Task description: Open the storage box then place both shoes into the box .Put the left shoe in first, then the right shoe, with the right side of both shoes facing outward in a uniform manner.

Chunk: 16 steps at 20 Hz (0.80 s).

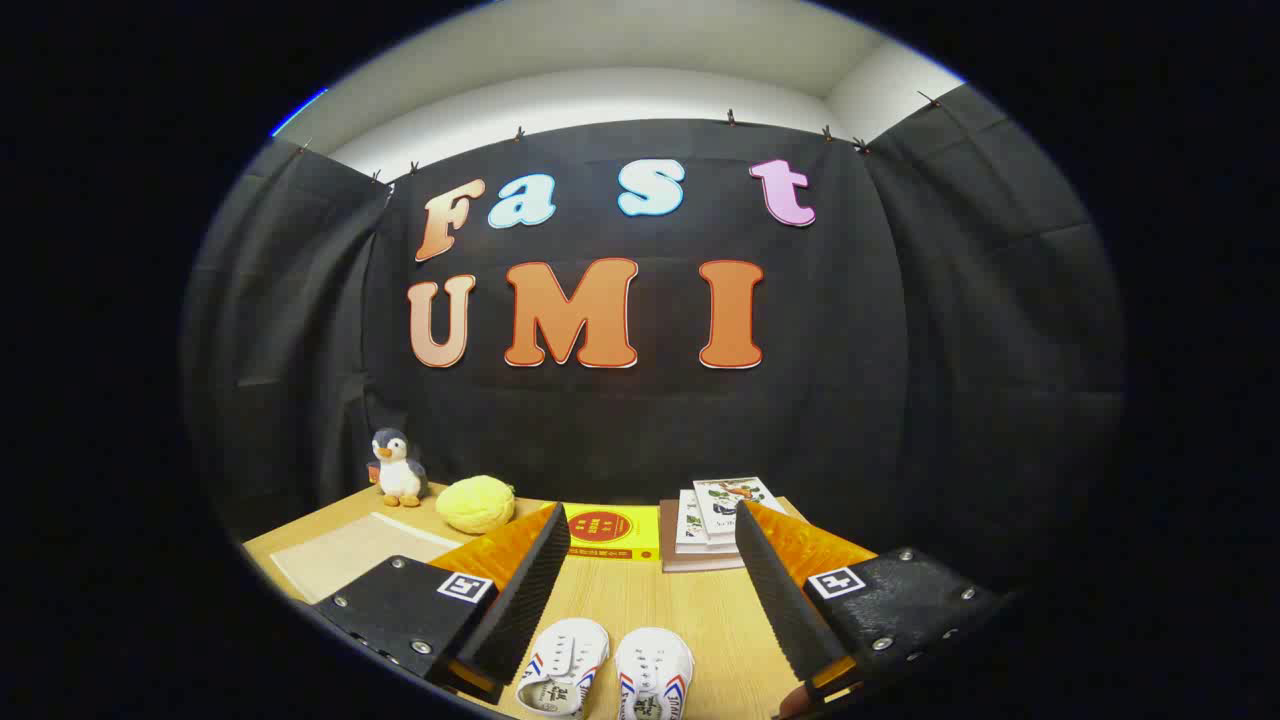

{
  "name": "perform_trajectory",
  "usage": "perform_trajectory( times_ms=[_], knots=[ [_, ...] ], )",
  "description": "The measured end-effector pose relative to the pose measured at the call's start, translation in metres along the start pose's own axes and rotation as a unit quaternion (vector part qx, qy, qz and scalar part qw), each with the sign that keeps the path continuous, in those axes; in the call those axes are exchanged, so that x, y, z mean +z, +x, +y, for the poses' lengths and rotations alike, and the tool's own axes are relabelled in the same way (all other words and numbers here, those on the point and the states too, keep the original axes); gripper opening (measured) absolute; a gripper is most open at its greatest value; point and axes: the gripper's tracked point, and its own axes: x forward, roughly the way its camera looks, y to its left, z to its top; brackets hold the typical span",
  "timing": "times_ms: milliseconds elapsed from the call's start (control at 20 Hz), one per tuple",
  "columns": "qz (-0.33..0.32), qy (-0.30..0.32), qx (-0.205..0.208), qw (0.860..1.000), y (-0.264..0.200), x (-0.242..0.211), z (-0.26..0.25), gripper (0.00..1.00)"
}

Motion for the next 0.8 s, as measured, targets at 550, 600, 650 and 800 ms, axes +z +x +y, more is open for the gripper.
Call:
perform_trajectory(
  times_ms=[550, 600, 650, 800],
  knots=[
    [0.012, -0.009, 0.012, 1.0, 0.008, -0.003, 0.024, 0.99],
    [0.009, -0.011, 0.012, 1.0, 0.008, -0.001, 0.025, 0.99],
    [0.006, -0.015, 0.016, 1.0, 0.008, 0.001, 0.026, 0.99],
    [0.021, -0.029, 0.018, 0.999, 0.01, -0.007, 0.026, 0.99]
  ],
)
